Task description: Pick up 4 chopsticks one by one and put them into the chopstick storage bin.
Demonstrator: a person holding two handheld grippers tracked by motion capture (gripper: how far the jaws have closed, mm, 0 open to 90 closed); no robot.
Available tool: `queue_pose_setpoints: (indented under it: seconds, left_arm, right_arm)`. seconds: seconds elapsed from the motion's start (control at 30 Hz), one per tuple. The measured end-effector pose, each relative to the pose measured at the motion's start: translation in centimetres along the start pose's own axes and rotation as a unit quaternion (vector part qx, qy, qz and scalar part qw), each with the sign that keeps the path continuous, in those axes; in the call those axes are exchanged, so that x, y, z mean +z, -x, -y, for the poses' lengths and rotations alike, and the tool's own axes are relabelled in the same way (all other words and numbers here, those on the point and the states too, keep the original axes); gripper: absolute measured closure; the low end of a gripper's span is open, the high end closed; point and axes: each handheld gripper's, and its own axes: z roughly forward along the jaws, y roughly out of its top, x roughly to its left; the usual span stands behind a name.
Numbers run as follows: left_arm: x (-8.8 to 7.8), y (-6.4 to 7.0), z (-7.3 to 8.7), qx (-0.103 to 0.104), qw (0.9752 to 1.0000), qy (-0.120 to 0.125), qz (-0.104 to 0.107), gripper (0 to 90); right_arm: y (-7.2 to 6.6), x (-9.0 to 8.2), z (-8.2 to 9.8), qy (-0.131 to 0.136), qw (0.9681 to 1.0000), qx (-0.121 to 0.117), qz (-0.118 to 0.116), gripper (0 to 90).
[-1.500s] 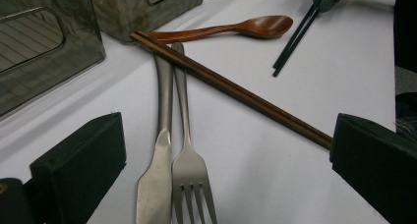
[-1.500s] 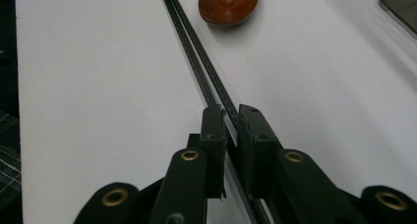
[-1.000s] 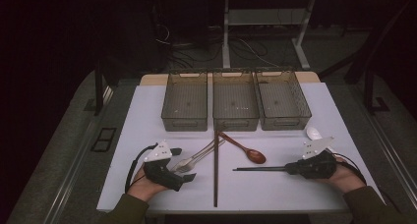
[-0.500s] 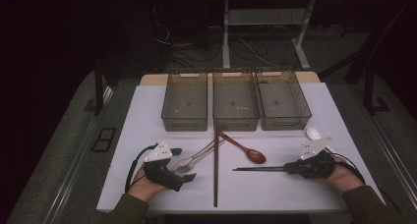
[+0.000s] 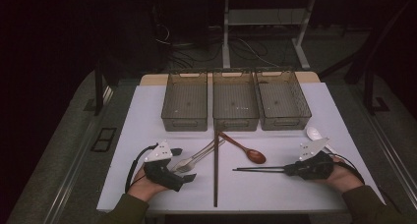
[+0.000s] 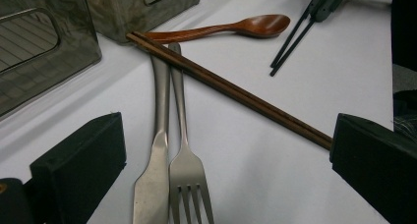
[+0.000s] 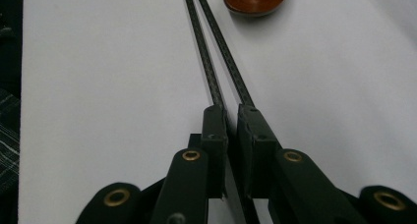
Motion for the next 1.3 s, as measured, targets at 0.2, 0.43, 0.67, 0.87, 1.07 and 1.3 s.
queue_pose_setpoints:
  seconds: [0.2, 0.43, 0.67, 0.87, 1.07, 1.3]
  left_arm:
    - [0.0, 0.0, 0.0, 0.0, 1.0, 0.0, 0.0, 0.0]
    - [0.0, 0.1, 0.0, 0.001, 1.0, -0.001, 0.0, 0.0]
    - [0.0, 0.0, 0.0, 0.001, 1.0, -0.001, 0.0, 0.0]
    - [0.0, 0.0, 0.0, 0.001, 1.0, -0.001, 0.0, 0.0]
    - [0.0, 0.0, 0.0, 0.001, 1.0, -0.001, 0.0, 0.0]
    - [0.0, 0.0, 0.0, 0.0, 1.0, -0.001, -0.001, 0.0]
  right_arm:
    - [0.0, 0.0, -0.1, -0.006, 1.0, -0.004, -0.004, 81.4]
    - [-0.3, 0.1, -0.3, -0.015, 0.9997, -0.021, 0.0, 82.2]
    - [-0.3, 0.1, -0.3, -0.012, 0.9989, -0.046, -0.005, 85.0]
    - [-0.3, 0.0, -0.3, -0.011, 0.9985, -0.053, -0.004, 85.1]
    - [-0.4, -0.2, -0.3, -0.01, 0.9981, -0.059, -0.016, 85.1]
    - [-0.5, -1.1, -0.4, 0.015, 0.9993, -0.025, -0.023, 85.1]
